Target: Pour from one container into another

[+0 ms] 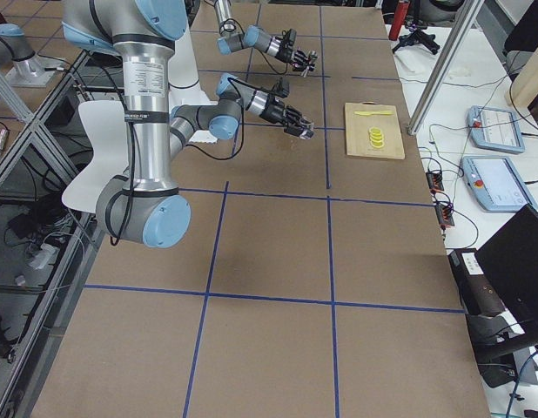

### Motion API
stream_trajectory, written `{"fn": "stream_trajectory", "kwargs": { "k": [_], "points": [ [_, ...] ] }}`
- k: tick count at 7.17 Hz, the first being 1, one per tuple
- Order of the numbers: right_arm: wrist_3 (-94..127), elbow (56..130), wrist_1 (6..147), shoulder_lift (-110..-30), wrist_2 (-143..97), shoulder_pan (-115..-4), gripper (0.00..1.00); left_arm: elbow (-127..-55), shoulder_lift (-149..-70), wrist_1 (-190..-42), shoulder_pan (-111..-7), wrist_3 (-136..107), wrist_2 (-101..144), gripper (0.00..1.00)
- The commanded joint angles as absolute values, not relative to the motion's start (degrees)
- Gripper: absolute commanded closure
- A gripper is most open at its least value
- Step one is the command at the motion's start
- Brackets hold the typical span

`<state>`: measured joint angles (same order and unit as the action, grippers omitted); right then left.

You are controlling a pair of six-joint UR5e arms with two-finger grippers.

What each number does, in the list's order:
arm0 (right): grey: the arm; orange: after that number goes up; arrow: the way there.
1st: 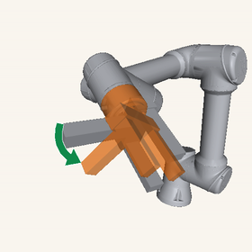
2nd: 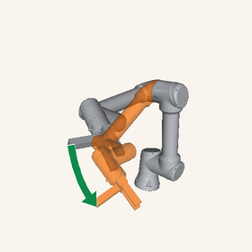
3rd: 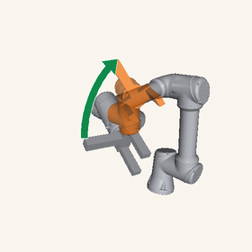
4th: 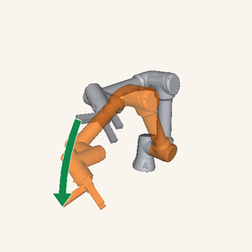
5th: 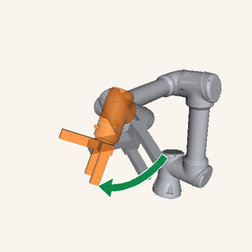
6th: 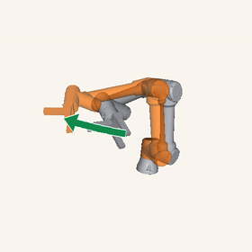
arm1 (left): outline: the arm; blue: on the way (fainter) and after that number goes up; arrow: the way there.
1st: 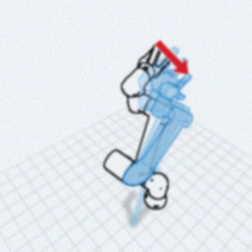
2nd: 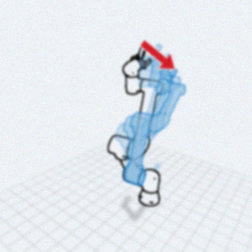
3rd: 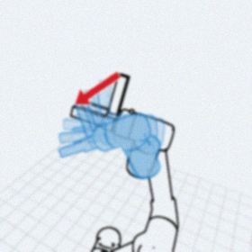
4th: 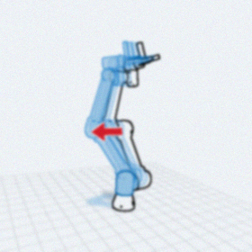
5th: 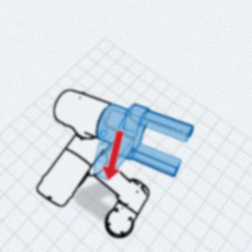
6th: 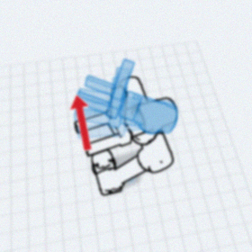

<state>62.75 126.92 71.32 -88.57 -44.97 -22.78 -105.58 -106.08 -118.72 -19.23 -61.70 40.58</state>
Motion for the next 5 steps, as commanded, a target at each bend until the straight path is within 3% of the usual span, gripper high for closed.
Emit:
{"fn": "stream_trajectory", "kwargs": {
  "k": [1, 3, 5],
  "points": [
    [64.0, 127.1, 71.5, -89.3, -47.3, -23.3, 1.00, -115.7, -104.1, -89.9, -19.4, -80.0, 41.4, 1.00],
    [70.4, 126.5, 71.9, -89.9, -47.3, -23.2, 1.00, -115.7, -103.8, -87.9, -19.7, -87.3, 42.6, 1.00],
    [72.1, 123.9, 72.0, -90.1, -47.2, -23.1, 1.00, -110.7, -103.4, -86.5, -22.5, -94.6, 42.6, 1.00]
  ]
}}
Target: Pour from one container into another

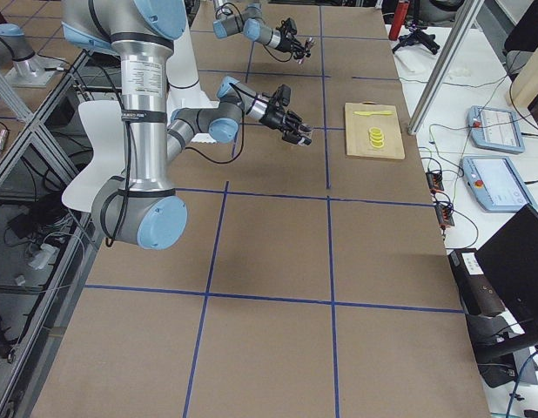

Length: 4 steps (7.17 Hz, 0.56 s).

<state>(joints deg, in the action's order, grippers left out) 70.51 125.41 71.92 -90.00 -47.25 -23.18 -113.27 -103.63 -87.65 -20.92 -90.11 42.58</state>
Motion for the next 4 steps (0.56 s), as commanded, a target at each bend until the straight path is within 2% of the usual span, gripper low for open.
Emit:
{"fn": "stream_trajectory", "kwargs": {
  "k": [1, 4],
  "points": [
    [74.6, 122.5, 72.0, -89.9, -46.9, -23.1, 1.00, -109.4, -102.4, -86.1, -23.1, -99.4, 42.5, 1.00],
    [75.7, 120.8, 72.1, -89.7, -46.9, -23.0, 1.00, -107.5, -100.3, -81.6, -23.5, -111.5, 42.4, 1.00]
  ]
}}
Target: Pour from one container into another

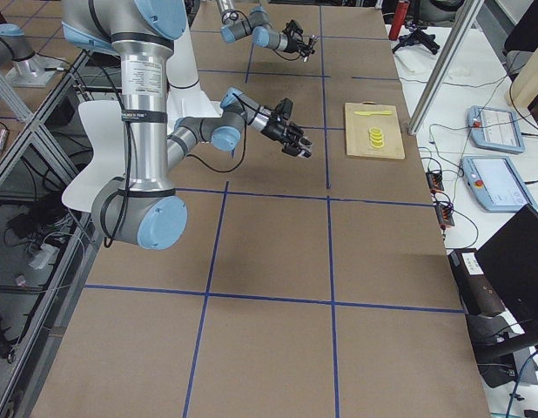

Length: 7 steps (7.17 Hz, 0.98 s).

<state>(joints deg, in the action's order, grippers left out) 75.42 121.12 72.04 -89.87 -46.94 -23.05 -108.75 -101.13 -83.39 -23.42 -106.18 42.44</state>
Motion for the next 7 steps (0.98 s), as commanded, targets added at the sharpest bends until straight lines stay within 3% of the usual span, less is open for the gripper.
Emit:
{"fn": "stream_trajectory", "kwargs": {
  "k": [1, 4, 7],
  "points": [
    [75.7, 120.9, 72.1, -89.7, -46.9, -23.0, 1.00, -104.8, -100.0, -80.3, -23.4, -116.8, 42.3, 1.00],
    [82.0, 119.1, 74.4, -90.3, -45.8, -22.4, 1.00, -103.7, -100.5, -75.0, -22.6, -123.6, 42.2, 1.00],
    [83.1, 118.6, 68.0, -96.0, -40.0, -18.0, 1.00, -103.4, -101.0, -74.9, -22.5, -123.6, 42.2, 1.00]
  ]
}}
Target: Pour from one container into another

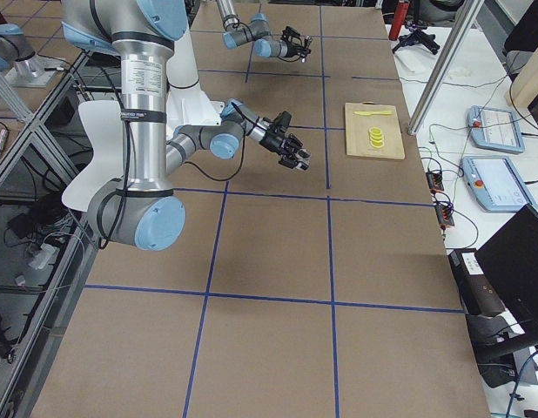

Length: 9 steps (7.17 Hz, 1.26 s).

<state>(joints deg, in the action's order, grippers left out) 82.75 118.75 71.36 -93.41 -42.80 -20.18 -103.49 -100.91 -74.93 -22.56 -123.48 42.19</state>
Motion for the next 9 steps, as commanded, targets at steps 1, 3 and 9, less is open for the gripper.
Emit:
{"fn": "stream_trajectory", "kwargs": {
  "k": [1, 3, 9],
  "points": [
    [83.1, 118.6, 65.1, -97.5, -39.3, -17.0, 1.00, -103.4, -100.9, -74.9, -22.5, -123.6, 42.2, 1.00],
    [88.1, 118.4, 64.9, -98.4, -37.1, -14.2, 1.00, -102.0, -101.1, -73.2, -21.6, -125.8, 42.2, 1.00],
    [89.4, 118.4, 60.0, -102.5, -36.4, -11.3, 1.00, -98.4, -105.2, -59.9, -17.3, -135.8, 42.3, 1.00]
  ]
}}
